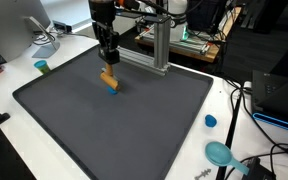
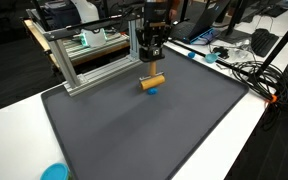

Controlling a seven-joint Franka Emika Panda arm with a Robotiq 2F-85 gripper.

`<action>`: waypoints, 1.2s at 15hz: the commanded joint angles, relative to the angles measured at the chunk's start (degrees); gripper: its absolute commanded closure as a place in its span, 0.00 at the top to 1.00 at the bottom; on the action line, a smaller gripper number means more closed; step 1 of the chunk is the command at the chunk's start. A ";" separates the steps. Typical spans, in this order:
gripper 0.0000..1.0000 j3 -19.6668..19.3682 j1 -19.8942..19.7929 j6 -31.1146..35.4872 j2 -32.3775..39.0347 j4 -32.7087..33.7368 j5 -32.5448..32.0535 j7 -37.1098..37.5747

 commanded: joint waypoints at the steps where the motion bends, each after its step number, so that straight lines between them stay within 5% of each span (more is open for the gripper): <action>1: 0.22 -1.52 1.18 0.62 0.94 1.07 -1.92 1.67; 18: 0.22 -1.44 1.74 0.23 -2.07 1.09 -0.21 1.12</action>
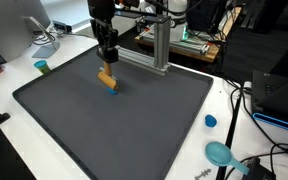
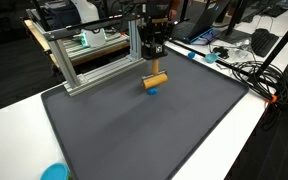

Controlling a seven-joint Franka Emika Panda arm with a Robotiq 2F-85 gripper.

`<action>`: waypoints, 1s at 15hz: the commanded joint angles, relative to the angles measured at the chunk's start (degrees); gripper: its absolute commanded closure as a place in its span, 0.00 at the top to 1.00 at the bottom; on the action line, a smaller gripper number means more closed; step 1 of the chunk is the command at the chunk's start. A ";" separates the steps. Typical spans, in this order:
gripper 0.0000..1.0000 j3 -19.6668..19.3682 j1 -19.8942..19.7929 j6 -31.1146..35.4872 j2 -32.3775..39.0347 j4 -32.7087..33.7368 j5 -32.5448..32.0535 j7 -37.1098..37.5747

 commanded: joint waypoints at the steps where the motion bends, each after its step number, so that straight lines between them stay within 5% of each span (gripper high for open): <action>1: 0.22 -0.66 0.47 0.03 -1.12 0.49 -0.50 1.39; 15: 0.22 -1.15 1.14 0.36 2.81 0.13 -0.46 3.89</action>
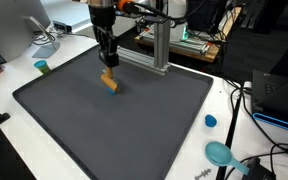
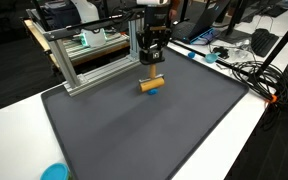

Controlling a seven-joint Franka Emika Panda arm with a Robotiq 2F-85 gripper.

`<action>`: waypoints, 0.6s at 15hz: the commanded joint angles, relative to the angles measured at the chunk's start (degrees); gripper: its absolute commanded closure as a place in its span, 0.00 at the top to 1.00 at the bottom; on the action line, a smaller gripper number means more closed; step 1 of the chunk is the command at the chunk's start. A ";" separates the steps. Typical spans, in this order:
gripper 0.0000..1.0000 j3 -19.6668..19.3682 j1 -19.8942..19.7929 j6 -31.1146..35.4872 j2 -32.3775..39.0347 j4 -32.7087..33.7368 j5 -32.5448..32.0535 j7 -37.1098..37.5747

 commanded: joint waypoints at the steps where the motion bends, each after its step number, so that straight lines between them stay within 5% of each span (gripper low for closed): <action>1: 0.22 -0.60 1.16 0.10 0.55 -0.09 -0.34 1.25; 6: 0.22 -0.69 1.06 0.44 1.12 -0.41 0.43 0.42; 7: 0.47 -0.71 1.06 0.48 1.17 -0.49 0.43 0.49; 8: 0.47 -0.72 1.06 0.39 1.17 -0.55 0.42 0.47; 9: 0.22 -0.72 1.06 0.38 1.17 -0.60 0.42 0.47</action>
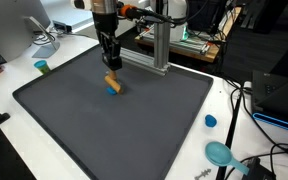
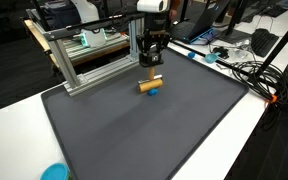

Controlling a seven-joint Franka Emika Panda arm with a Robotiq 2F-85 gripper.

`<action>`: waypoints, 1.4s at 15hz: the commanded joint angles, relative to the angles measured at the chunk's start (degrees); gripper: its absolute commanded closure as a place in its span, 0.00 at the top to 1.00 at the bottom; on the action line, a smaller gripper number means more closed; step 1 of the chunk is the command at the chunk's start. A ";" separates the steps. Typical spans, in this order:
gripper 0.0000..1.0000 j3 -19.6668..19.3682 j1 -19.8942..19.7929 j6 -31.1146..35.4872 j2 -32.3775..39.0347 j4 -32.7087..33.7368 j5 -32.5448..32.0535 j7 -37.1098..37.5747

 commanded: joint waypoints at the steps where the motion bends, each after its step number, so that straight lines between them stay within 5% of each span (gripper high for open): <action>1: 0.22 -0.91 0.75 -2.33 -1.57 -0.32 -0.67 -0.49; 4: 0.22 -0.75 0.64 -5.59 -4.08 -0.91 -0.95 -1.76; 21: 0.22 -0.75 0.44 3.62 0.91 1.47 2.71 -0.46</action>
